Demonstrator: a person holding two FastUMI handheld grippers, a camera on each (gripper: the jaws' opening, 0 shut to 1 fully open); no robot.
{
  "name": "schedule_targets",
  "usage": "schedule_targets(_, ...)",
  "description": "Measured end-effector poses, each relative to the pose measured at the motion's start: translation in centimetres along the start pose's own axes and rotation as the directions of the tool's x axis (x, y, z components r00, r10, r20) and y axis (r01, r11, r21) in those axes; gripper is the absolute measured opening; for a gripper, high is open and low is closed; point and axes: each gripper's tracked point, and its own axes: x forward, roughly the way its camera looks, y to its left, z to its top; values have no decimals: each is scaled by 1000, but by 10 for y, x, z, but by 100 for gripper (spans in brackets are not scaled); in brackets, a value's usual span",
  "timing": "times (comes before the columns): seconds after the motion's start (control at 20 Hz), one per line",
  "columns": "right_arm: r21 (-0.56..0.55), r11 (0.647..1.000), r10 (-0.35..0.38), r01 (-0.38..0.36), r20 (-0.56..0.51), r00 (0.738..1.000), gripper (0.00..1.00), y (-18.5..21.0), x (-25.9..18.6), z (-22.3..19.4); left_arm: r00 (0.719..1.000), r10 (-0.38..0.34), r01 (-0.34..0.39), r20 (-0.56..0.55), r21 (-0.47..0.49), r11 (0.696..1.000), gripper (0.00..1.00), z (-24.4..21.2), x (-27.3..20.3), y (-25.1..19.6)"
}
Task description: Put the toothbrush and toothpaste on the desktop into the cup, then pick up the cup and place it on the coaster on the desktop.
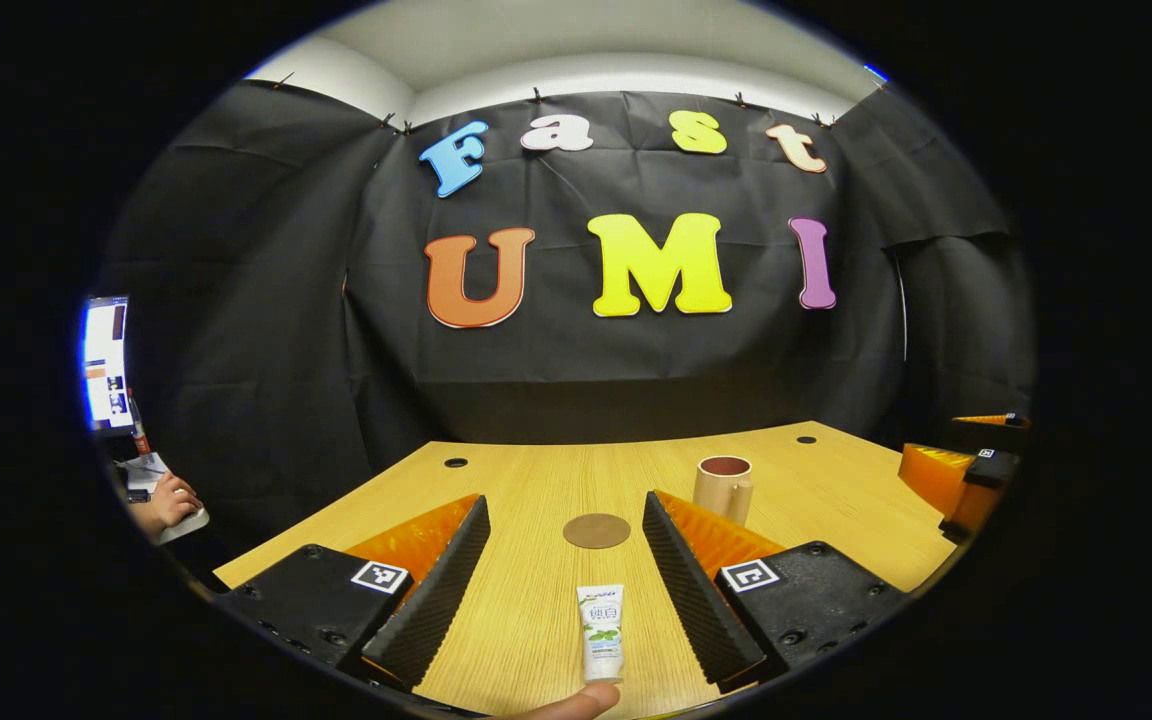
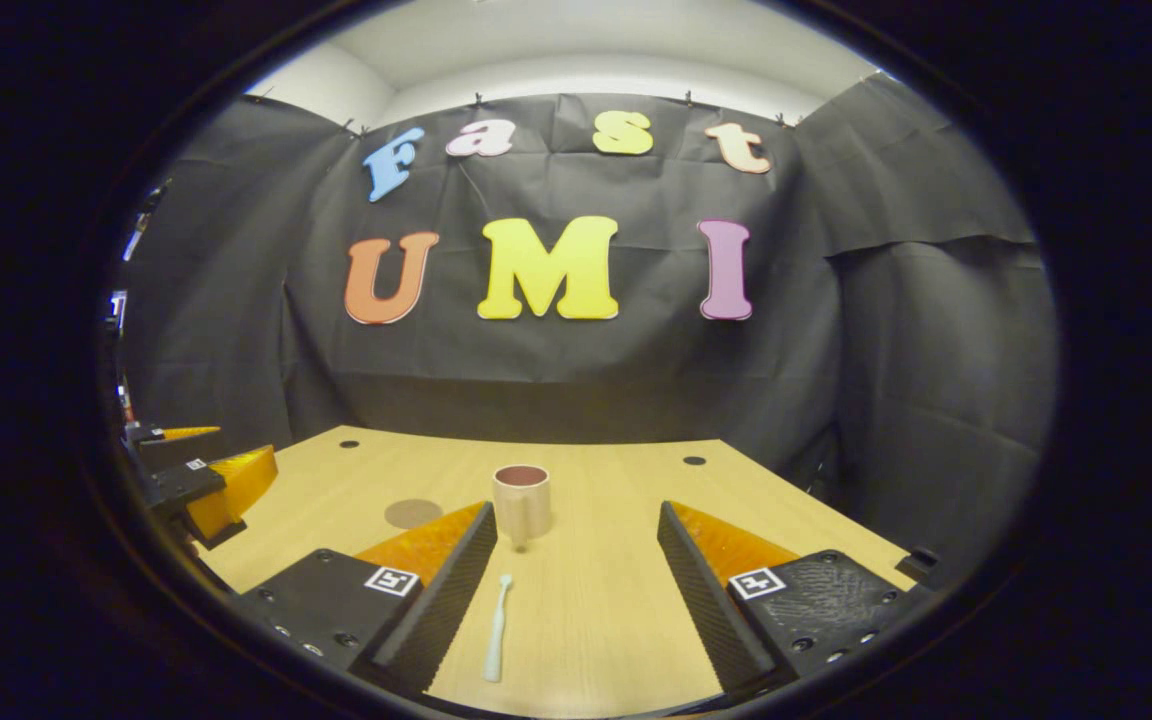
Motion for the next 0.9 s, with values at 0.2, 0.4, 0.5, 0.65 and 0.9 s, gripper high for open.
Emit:
schedule_targets(0.2, -38, 999, -4, 2, -38, 999, 95, 3, 9, -20, 1000, 8, -8, -9, -15, 1000, 98, -5, -1, 4)
schedule_targets(0.4, -38, 999, 20, -25, -122, 992, 95, 15, 27, -57, 1000, -5, 4, -25, -13, 1000, 98, -16, 0, 4)
schedule_targets(0.5, -41, 998, 32, -39, -169, 985, 95, 22, 35, -78, 999, -11, 10, -36, -12, 1000, 100, -24, 0, 3)
schedule_targets(0.65, -33, 997, 58, -68, -243, 968, 95, 37, 45, -107, 998, -29, 28, -62, -16, 999, 98, -38, 4, -2)
schedule_targets(0.9, -49, 994, 75, -96, -331, 941, 90, 53, 65, -137, 992, -47, 43, -119, -32, 999, 98, -64, 11, -4)
